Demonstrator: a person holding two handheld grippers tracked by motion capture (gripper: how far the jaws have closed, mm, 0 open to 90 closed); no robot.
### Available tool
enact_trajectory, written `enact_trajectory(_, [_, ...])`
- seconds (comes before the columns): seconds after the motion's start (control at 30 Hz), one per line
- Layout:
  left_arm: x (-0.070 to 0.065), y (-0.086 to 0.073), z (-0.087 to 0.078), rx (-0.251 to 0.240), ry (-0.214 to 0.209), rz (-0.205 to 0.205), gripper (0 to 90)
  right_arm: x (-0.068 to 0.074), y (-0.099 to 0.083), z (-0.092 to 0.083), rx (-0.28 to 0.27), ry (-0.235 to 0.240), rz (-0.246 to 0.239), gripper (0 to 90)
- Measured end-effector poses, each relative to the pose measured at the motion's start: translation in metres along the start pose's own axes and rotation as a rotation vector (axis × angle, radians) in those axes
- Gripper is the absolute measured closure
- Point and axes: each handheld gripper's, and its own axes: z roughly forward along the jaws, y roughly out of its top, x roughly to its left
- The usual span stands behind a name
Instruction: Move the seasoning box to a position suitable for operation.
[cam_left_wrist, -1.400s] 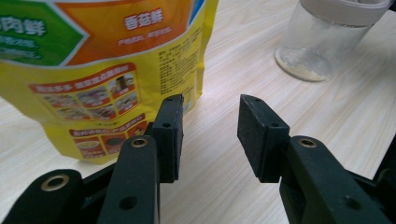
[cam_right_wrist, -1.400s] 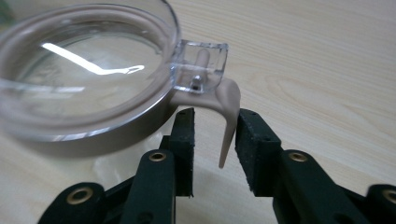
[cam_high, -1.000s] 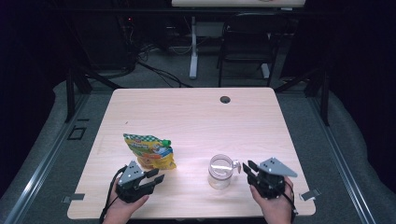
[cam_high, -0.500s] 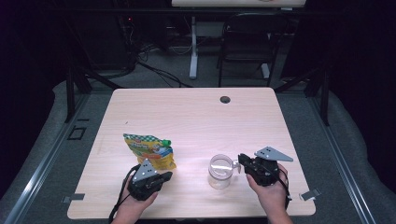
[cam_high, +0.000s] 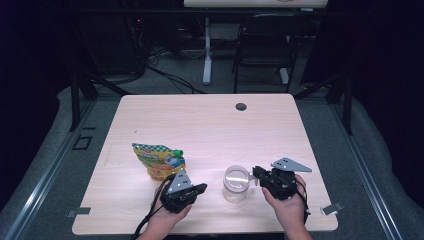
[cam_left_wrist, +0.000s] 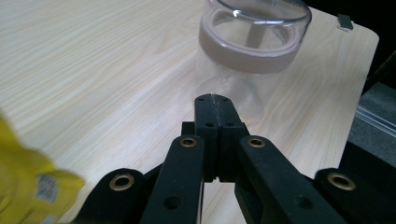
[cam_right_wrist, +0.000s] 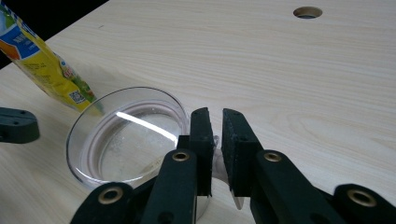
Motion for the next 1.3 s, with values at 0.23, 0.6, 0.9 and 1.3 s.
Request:
enact_trajectory(0.23, [-0.004,0.011,0.016,0.017,-0.021,0.012,90.0,-0.002,-0.001,0.000,-0.007,0.019,0.018,86.7])
enact_trajectory(0.6, [-0.014,0.021,0.029,0.047,-0.043,0.044,90.0,-0.001,-0.001,-0.001,-0.010,0.010,0.013,88.1])
enact_trajectory(0.9, [-0.013,0.022,0.034,0.057,-0.048,0.041,90.0,-0.002,-0.002,-0.001,-0.014,0.013,0.015,88.2])
enact_trajectory(1.3, [-0.013,0.029,0.033,0.031,-0.057,0.034,90.0,-0.003,-0.003,-0.001,-0.015,0.018,0.024,88.2])
